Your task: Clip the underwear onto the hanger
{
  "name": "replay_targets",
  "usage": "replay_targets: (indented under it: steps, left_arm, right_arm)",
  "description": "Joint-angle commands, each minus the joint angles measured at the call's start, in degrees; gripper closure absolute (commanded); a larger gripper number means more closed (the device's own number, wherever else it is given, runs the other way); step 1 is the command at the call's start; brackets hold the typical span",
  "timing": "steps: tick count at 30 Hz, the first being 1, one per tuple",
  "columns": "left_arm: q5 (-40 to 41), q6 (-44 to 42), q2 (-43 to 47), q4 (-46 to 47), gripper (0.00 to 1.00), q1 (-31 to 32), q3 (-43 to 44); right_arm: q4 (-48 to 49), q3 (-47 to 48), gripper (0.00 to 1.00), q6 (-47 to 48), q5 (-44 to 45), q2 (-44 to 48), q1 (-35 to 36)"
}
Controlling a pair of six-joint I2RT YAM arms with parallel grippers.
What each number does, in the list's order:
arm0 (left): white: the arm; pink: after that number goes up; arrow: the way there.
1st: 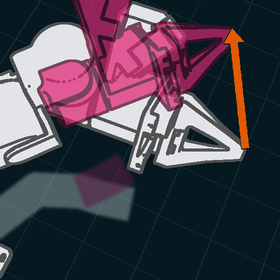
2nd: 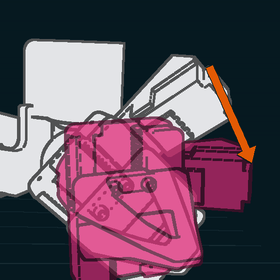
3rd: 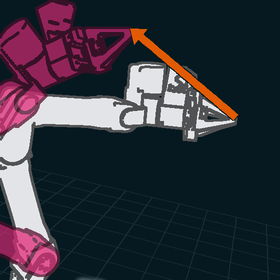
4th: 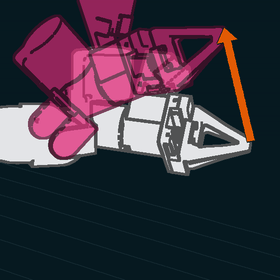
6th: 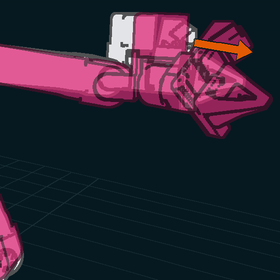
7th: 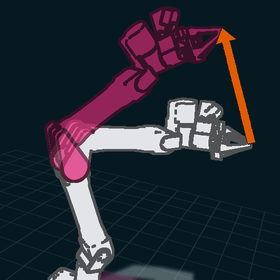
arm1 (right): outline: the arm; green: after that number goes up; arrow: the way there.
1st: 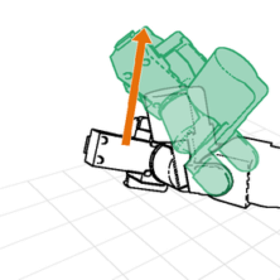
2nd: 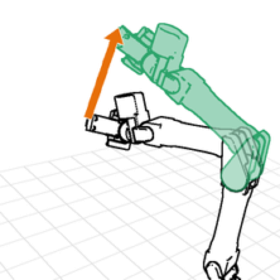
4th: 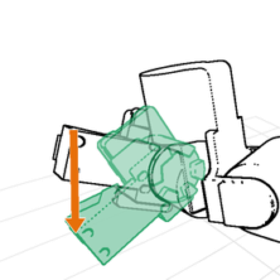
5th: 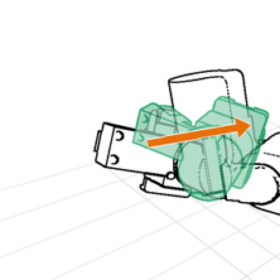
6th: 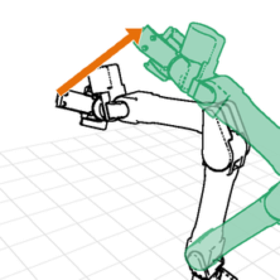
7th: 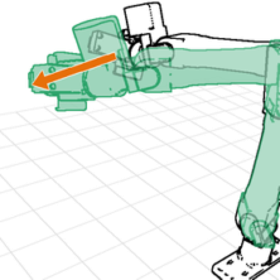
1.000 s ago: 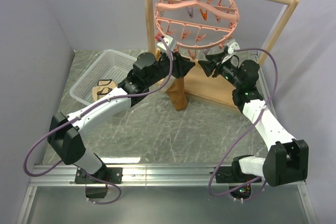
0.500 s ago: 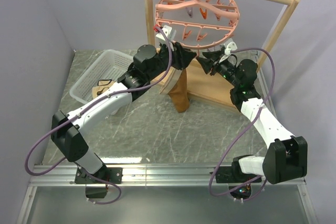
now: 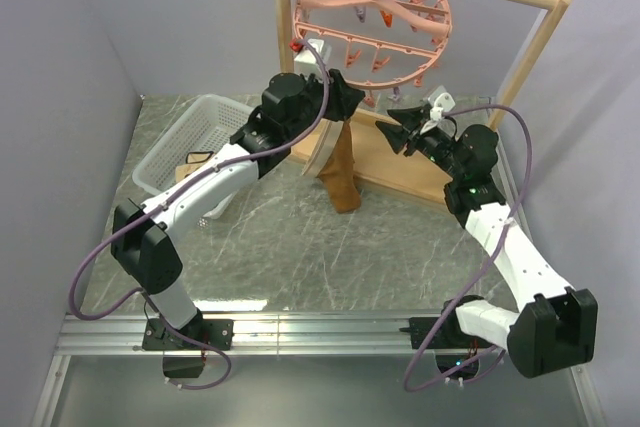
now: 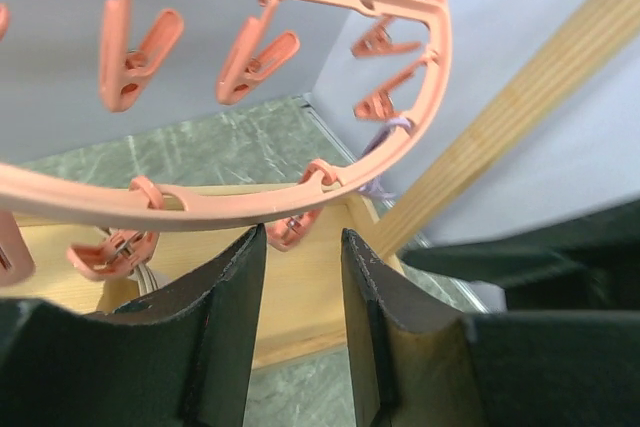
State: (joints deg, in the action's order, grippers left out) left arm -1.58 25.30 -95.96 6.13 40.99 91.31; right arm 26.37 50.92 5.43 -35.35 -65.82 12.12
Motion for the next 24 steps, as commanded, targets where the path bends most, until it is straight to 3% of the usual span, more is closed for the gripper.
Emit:
replay_targets:
  steps: [1, 10, 24]
  left_arm:
    - [1.41, 1.07, 0.42, 1.6, 0.58, -1.62, 2.91]
    - [1.23, 0.8, 0.95, 3.01, 0.58, -4.25, 2.12]
    - [-0.17, 1.6, 1.13, 4.5, 0.58, -5.31, 0.71]
  right_arm:
    - [-3.42, -0.91, 0.53, 2.48, -0.86, 2.89, -0.34]
    - [1.56, 0.32, 0.5, 1.16, 0.99, 0.79, -1.75]
    - [11.16, 7.7, 0.46, -0.78, 0.2, -11.08, -0.17]
